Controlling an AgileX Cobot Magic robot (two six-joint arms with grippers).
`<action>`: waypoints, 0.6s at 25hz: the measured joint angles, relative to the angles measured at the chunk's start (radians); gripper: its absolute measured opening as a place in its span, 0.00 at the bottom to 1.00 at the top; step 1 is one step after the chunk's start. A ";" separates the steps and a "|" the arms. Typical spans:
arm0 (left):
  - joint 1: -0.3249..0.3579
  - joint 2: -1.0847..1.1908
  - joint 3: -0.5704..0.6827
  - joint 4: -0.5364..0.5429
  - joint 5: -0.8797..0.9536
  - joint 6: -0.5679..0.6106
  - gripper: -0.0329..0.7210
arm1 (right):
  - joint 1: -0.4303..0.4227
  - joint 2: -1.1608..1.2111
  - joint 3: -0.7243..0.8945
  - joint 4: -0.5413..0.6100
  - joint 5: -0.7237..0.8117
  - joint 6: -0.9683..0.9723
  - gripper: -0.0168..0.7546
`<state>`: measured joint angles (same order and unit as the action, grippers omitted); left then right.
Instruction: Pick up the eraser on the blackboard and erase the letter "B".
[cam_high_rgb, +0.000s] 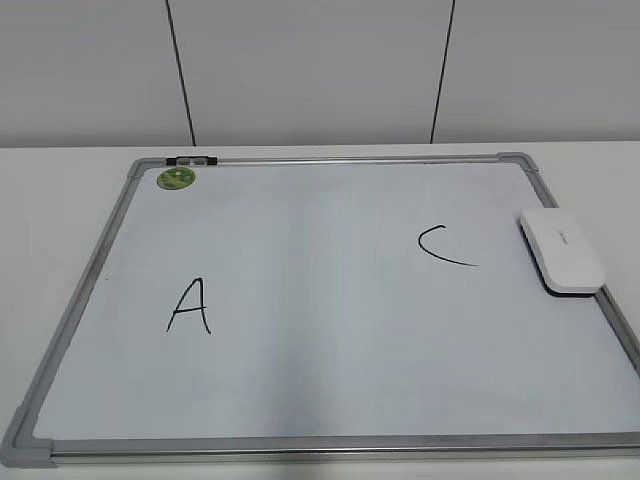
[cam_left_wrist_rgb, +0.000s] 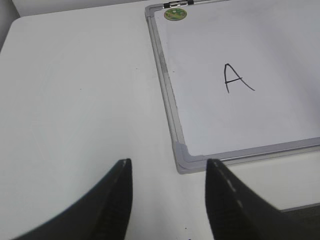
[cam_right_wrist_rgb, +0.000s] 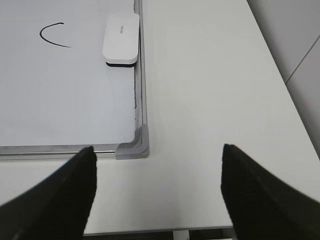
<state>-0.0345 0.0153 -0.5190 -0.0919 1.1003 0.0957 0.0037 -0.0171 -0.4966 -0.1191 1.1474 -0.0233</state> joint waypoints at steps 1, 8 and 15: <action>0.000 0.000 0.000 0.000 0.002 0.000 0.51 | -0.001 0.000 0.000 0.000 0.000 0.000 0.77; 0.002 0.000 0.000 0.000 0.002 0.000 0.49 | -0.001 0.000 0.000 -0.011 0.000 0.000 0.76; 0.002 0.000 0.000 0.000 0.002 0.000 0.47 | -0.001 0.000 0.000 -0.011 0.000 0.000 0.77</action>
<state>-0.0322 0.0153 -0.5190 -0.0919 1.1023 0.0957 0.0024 -0.0171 -0.4966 -0.1300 1.1474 -0.0233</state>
